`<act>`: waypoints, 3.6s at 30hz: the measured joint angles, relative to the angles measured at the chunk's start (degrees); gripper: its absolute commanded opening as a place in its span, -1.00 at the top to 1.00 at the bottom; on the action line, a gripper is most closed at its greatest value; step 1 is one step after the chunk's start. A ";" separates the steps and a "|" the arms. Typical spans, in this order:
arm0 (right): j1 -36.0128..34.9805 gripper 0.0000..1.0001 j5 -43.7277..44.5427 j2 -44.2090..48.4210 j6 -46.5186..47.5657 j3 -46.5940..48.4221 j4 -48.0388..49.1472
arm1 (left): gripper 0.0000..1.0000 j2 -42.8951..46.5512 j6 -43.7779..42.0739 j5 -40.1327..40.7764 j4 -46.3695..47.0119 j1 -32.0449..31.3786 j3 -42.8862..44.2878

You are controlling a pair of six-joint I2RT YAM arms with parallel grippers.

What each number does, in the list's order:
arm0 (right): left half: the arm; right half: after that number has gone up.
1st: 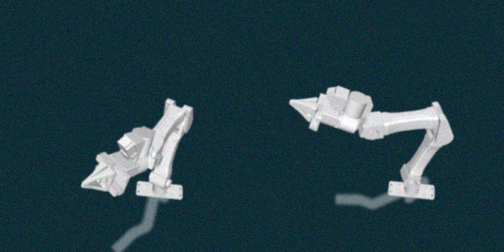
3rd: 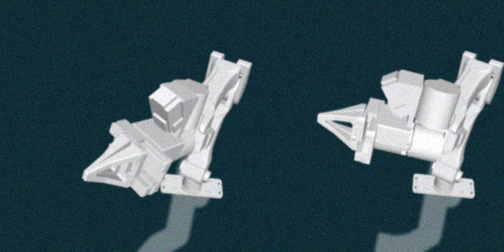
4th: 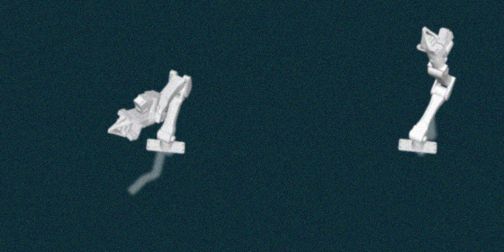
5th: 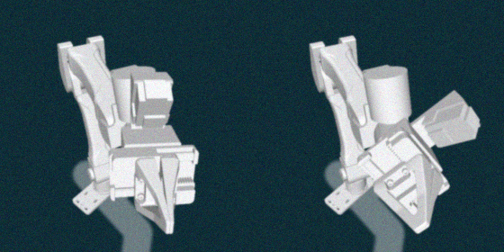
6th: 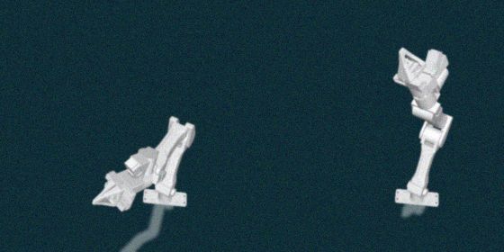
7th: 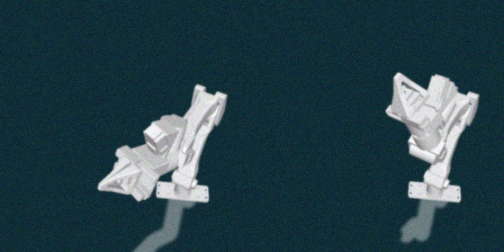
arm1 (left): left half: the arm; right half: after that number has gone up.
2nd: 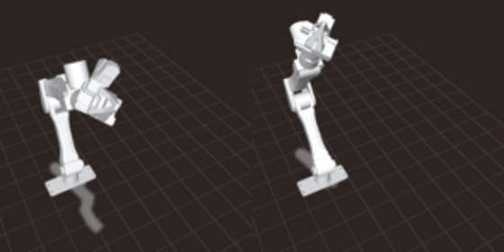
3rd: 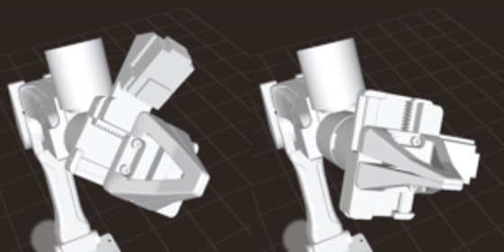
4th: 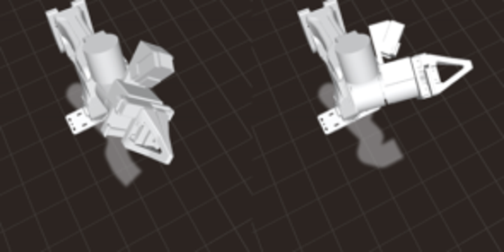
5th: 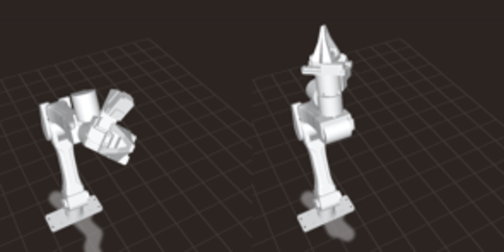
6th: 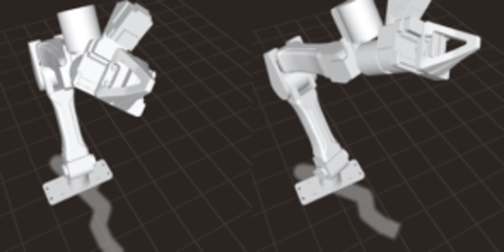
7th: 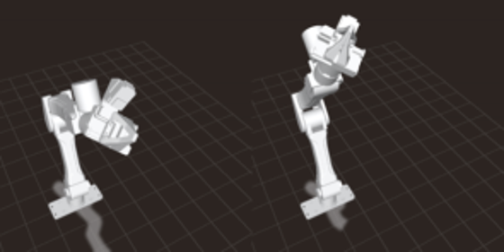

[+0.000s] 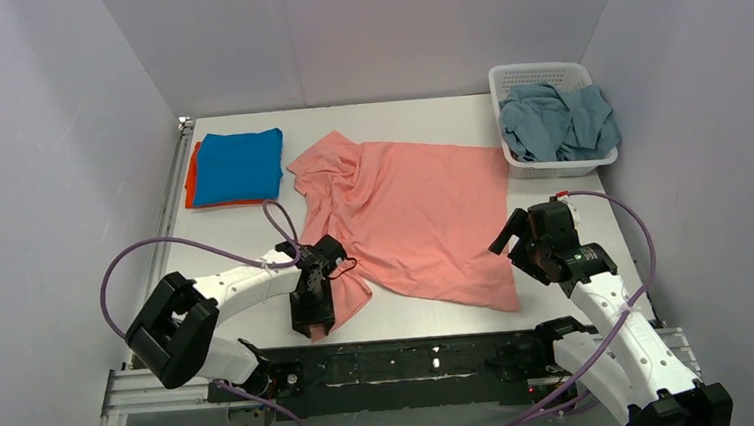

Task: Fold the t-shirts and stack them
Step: Flatten out the tshirt

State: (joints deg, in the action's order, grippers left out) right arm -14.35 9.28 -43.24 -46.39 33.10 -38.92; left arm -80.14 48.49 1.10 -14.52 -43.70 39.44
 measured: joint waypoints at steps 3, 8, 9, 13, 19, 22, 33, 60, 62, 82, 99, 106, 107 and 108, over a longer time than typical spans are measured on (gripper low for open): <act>0.09 -0.95 0.17 0.00 0.02 0.00 0.00 | 1.00 -2.03 -0.09 -1.05 0.11 -0.02 0.90; 0.09 -0.92 0.48 0.04 0.04 0.00 -0.15 | 1.00 -5.60 -0.83 -1.68 -1.68 -0.02 3.48; 0.09 -0.91 0.59 0.15 0.02 0.00 -0.39 | 1.00 -5.27 -0.74 -1.60 -1.62 -0.04 3.41; 0.11 -0.83 0.79 1.11 -0.31 0.09 -2.62 | 1.00 -1.49 0.24 -0.15 -0.74 -0.22 1.81; 0.13 -0.57 -3.17 1.11 -1.88 0.09 -7.26 | 1.00 8.37 1.03 5.62 -2.60 -0.35 -0.76; 0.13 -0.50 -5.66 -0.37 -3.67 -0.04 -9.66 | 1.00 12.11 1.70 6.05 -3.56 -0.35 -0.76; 0.09 -0.45 -7.61 -5.42 -11.43 -2.95 -12.92 | 1.00 20.96 5.22 7.74 -8.79 -0.35 -3.67; -7.21 -0.40 -4.79 -9.18 -32.13 -6.95 -12.90 | 1.00 29.14 6.82 20.35 -19.71 -0.35 -4.13; -7.15 -0.37 -4.33 -6.49 -33.48 -7.76 -12.94 | 1.00 29.38 7.02 21.07 -20.76 -0.35 -4.07; -3.65 0.97 3.39 -7.43 -28.79 -7.10 -9.88 | 1.00 30.27 5.07 23.47 -22.99 1.27 -1.81; -3.65 0.97 12.07 -5.77 -4.00 34.32 -12.17 | 1.00 33.07 -13.94 34.47 -14.01 1.60 29.40; -3.65 0.97 9.97 -6.67 4.85 57.31 -16.85 | 1.00 32.46 -32.13 32.15 -8.63 1.60 51.04; -3.65 0.97 9.33 -6.69 5.62 59.80 -17.35 | 1.00 31.91 -34.18 30.56 -8.72 1.60 55.10; -3.65 0.97 8.28 -6.54 6.45 62.64 -17.99 | 1.00 31.26 -36.06 28.83 -8.96 1.60 59.43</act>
State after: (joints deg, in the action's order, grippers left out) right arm -18.00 17.56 -49.78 -39.94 95.74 -56.90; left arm -48.88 12.43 29.93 -23.49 -42.11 98.87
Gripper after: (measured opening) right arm 0.032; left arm 0.033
